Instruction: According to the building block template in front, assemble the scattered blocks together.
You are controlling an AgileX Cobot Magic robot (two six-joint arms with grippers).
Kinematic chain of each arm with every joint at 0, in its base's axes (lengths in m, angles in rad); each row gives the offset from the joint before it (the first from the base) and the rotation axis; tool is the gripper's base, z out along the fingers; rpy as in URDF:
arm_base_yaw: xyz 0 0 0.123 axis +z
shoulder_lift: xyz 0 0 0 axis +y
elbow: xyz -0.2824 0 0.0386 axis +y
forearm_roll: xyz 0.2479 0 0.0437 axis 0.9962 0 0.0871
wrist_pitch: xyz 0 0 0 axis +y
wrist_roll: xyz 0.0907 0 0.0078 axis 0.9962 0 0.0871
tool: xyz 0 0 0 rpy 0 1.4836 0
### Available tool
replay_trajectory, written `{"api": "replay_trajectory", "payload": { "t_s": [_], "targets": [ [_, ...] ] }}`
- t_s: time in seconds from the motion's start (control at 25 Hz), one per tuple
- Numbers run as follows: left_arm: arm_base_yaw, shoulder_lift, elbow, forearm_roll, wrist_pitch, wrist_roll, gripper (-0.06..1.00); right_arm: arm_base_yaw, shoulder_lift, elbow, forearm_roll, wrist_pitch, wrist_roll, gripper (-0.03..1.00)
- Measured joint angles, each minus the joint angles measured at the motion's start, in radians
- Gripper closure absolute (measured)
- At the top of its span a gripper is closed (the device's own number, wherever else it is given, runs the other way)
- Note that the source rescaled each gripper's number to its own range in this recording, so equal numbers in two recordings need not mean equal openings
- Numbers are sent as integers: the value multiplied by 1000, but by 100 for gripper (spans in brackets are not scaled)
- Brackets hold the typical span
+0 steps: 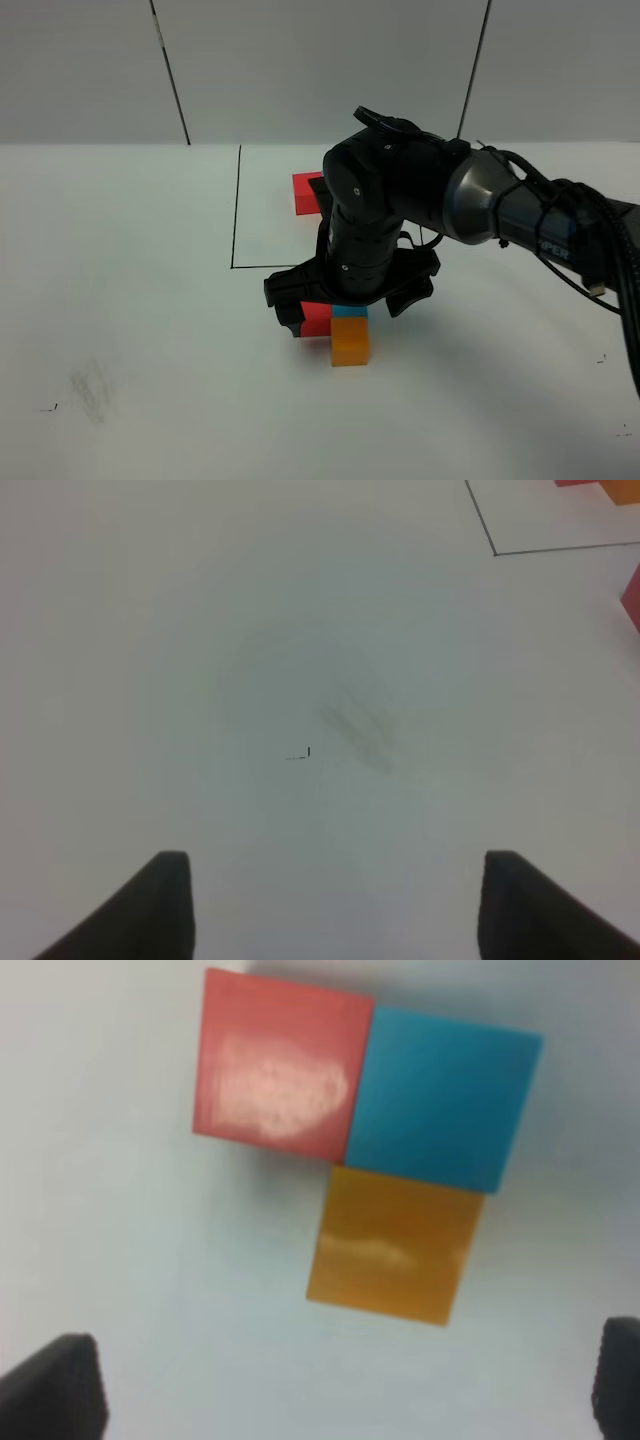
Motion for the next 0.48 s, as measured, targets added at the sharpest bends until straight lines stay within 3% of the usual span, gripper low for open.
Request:
{"api": "replay_trajectory", "payload": {
  "t_s": [0.24, 0.48],
  "targets": [
    [0, 0, 0, 0, 0, 0, 40, 0, -96, 0, -167, 127, 43, 4],
    [0, 0, 0, 0, 0, 0, 40, 0, -193, 0, -245, 142, 36, 6]
  ]
}}
